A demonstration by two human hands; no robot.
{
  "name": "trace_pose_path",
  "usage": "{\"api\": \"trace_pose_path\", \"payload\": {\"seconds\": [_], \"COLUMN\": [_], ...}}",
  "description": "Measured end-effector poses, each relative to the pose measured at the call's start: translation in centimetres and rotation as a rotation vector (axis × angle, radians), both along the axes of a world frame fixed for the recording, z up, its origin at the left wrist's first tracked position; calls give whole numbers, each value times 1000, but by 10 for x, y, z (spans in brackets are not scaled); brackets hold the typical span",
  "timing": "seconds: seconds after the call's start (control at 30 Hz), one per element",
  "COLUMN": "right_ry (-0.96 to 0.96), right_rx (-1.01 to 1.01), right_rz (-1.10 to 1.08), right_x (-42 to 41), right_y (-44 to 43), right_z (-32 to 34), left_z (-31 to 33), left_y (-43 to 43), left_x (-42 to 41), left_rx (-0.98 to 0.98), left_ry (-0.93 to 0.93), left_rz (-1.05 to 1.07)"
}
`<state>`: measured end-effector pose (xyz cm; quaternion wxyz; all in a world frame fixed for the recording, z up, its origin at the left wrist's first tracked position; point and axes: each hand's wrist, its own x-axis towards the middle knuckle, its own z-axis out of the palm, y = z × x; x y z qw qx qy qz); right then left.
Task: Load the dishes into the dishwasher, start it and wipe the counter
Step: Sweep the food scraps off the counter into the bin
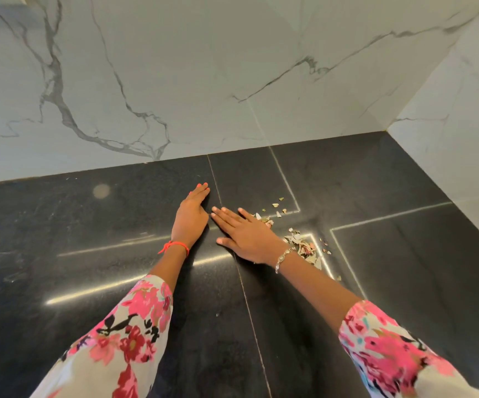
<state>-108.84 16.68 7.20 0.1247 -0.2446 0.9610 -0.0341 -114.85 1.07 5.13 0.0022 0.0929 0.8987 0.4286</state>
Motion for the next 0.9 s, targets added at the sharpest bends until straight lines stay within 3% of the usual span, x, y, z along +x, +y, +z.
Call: {"api": "trace_pose_path", "payload": {"seconds": [0.17,0.27,0.43,0.67,0.8,0.9], "right_ry": [159,149,-46,-199,96,105], "right_rx": [39,-171,-346,-480,-408,-289], "right_rz": [-221,-347,-588,-429,-437,-259], "right_x": [42,36,-8,39,93,136], "right_y": [41,63,89,77,41,-18], "right_z": [-5,7,5,7,15,6], "left_z": [-1,-2,-5,-9,-3,1], "left_y": [2,2,2,0,0,2], "left_x": [0,-1,-3,-3,1,5], "left_rx": [-19,-19,-16,-13,-11,-57], "left_ry": [24,21,24,23,10,5], "left_rz": [1,4,13,22,4,-38]}}
